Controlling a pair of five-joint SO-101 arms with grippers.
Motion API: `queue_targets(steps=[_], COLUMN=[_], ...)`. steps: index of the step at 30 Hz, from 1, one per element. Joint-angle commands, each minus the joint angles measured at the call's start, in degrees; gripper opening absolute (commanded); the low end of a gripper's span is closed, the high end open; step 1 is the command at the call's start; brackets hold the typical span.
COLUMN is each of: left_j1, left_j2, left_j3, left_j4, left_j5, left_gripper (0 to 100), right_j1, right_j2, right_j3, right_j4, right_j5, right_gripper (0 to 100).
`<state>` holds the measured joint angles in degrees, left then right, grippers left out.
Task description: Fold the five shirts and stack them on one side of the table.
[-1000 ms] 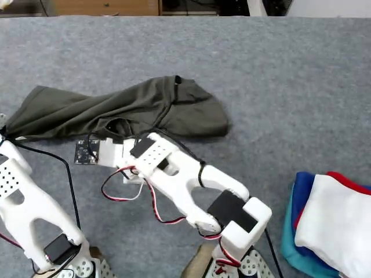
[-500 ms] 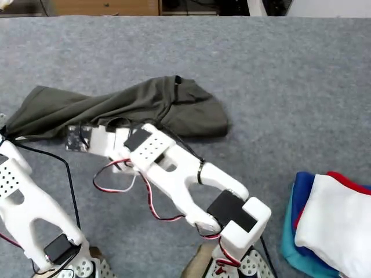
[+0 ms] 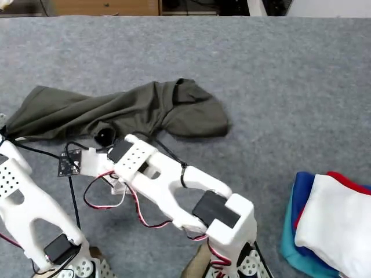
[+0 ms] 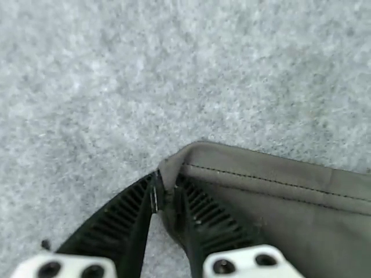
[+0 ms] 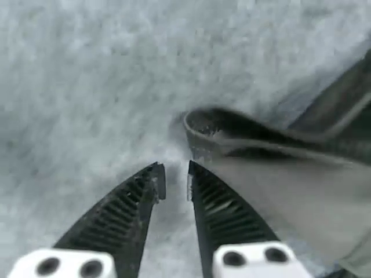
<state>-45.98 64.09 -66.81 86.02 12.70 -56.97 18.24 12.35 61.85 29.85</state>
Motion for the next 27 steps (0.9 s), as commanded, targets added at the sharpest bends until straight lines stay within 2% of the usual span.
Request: queue_targets(steps=[1, 6, 11, 18, 27], left_j1=[-0.62, -0.62, -0.62, -0.62, -0.62], left_j2=[-0.4, -0.4, -0.4, -0.4, -0.4], left_j3=[-1.93, -1.93, -1.93, -1.93, -1.93], left_j4=[-1.23, -1.23, -1.23, -1.23, -1.23], left_j5=[-0.09, -0.09, -0.09, -0.09, -0.09], left_gripper=[2, 2, 2, 2, 2], right_j1=[2.68, 3.38, 3.21, 3.03, 3.03], right_j2=[-5.41, -17.1, -21.05, -13.14, 2.95], right_j3=[-1.71, 4.35, 10.51, 10.24, -4.0], right_j4=[4.4, 5.45, -2.2, -10.37, -8.35], right_j5=[2.55, 3.16, 2.64, 2.73, 3.08], right_gripper=[8.8, 8.8, 13.6, 14.4, 14.5])
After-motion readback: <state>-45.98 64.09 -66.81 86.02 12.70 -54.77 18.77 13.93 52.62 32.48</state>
